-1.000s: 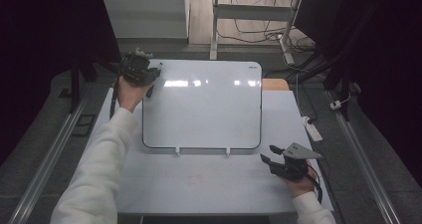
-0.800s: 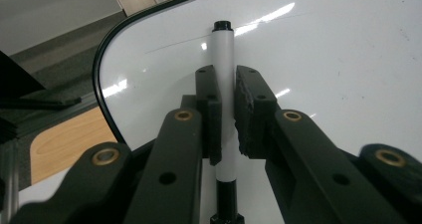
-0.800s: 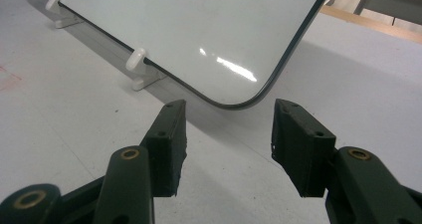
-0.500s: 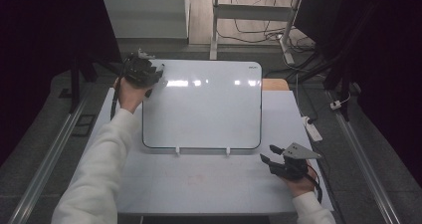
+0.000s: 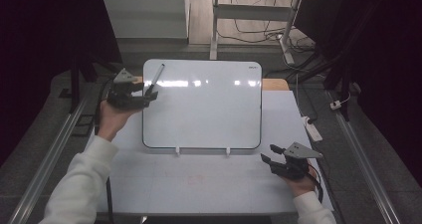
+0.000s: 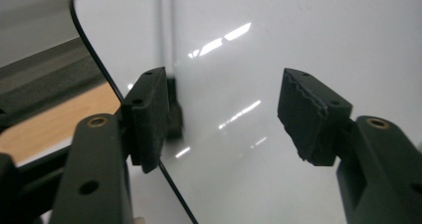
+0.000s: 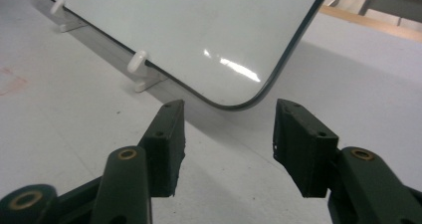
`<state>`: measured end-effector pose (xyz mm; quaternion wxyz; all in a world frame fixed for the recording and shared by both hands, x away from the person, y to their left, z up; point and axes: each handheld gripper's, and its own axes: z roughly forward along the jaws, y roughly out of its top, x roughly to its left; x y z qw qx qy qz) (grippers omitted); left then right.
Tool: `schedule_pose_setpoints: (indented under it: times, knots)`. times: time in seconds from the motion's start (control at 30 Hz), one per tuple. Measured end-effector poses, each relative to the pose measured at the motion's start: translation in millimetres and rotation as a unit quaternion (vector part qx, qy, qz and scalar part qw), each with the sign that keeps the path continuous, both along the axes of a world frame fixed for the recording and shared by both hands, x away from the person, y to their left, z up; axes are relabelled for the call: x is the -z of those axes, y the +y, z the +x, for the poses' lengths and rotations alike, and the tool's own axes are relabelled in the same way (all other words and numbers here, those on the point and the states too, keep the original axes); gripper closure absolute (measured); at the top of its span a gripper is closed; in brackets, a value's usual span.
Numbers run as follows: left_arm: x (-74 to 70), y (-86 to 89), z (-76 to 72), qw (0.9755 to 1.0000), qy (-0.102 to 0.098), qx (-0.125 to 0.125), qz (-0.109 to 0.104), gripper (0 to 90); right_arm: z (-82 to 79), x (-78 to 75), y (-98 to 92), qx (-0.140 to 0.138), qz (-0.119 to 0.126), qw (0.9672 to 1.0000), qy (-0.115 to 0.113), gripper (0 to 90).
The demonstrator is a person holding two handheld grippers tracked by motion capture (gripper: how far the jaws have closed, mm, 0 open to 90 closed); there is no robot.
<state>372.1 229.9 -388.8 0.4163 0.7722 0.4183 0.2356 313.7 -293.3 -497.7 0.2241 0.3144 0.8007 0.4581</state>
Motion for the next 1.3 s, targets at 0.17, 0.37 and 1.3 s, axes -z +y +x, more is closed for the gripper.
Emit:
schedule_pose_setpoints:
  times: [0.17, 0.37, 1.3]
  knots:
    - [21.1, 4.0, -37.8, 0.9998, -0.001, 0.018, -0.011, 32.2, 0.1, 1.2, -0.4, -0.009, -0.002, 0.9999, 0.008, 41.6]
    - [44.1, 3.1, -80.2, 0.9986, -0.004, 0.048, -0.020, 31.3, 0.2, 1.6, -6.5, -0.005, -0.003, 1.0000, 0.007, 40.0]
    - [108.0, 18.5, -132.4, 0.9975, 0.034, 0.053, -0.031, 28.8, -4.3, 0.2, -13.9, -0.017, -0.022, 0.9990, -0.036, 39.8]
